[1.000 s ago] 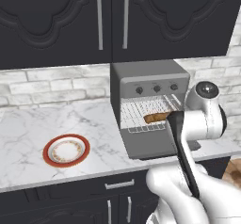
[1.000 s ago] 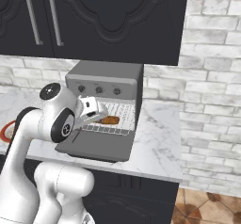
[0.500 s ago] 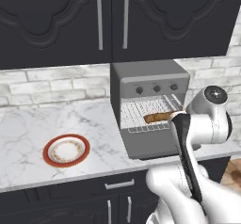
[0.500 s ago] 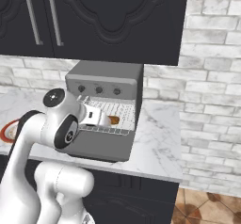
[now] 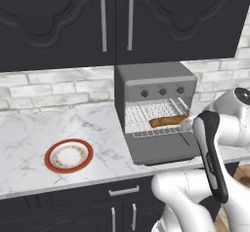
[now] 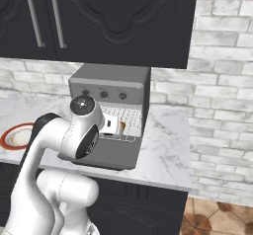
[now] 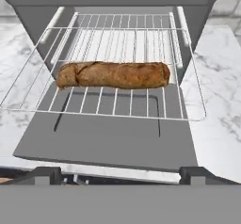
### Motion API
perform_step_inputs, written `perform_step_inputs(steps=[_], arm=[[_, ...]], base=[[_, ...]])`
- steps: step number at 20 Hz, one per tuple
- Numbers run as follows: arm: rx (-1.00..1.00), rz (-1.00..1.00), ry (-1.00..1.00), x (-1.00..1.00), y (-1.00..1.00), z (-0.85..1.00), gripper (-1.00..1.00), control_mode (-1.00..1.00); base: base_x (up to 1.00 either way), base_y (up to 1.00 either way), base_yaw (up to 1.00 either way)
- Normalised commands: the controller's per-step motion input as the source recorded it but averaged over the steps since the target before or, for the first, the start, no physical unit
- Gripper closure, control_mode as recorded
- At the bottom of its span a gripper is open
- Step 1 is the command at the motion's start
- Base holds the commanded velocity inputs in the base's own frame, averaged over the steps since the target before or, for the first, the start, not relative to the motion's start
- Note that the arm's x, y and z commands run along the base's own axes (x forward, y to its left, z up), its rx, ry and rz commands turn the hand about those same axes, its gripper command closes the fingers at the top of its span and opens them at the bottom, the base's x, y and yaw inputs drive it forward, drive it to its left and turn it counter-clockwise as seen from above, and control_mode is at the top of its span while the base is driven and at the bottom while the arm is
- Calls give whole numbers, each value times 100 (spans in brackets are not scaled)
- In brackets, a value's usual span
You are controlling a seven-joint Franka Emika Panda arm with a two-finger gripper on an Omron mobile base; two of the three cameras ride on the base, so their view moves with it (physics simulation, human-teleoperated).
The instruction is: Pull the toaster oven rack outwards. Pick up the baguette from the plate and place it on the toaster oven rack. Close the toaster oven door fully and set the temperature to the lowest setting.
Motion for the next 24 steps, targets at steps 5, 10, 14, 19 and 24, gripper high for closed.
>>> perform_step_inputs(steps=[5, 10, 14, 19, 24], arm=[[0, 1, 24, 37, 0, -1, -100, -100], [-1, -4, 42, 49, 3, 0, -100, -100], [0, -10, 32, 21, 0, -12, -100, -100], [1, -9, 14, -7, 0, -46, -100, -100], [0, -6, 4, -26, 0, -59, -100, -100]], base=[[0, 0, 0], [0, 0, 0], [0, 0, 0], [0, 0, 0], [0, 0, 0]])
